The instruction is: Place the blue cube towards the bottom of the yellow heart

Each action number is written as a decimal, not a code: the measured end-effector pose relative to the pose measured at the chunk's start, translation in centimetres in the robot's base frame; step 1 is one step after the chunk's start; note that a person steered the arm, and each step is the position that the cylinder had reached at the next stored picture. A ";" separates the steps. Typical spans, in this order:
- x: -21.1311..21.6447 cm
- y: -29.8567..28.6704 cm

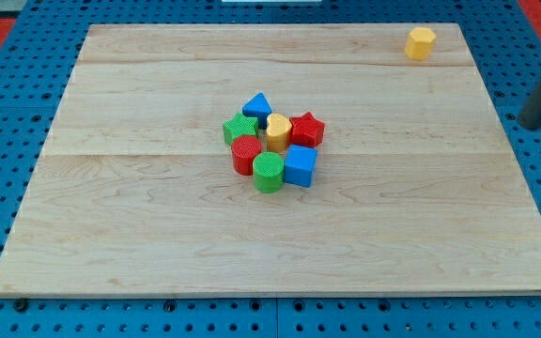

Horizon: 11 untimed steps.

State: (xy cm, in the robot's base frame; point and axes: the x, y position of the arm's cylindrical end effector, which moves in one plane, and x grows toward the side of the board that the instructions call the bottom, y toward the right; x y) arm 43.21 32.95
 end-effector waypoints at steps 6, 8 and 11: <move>7.4 -26.0; 3.9 -28.5; 9.7 -30.1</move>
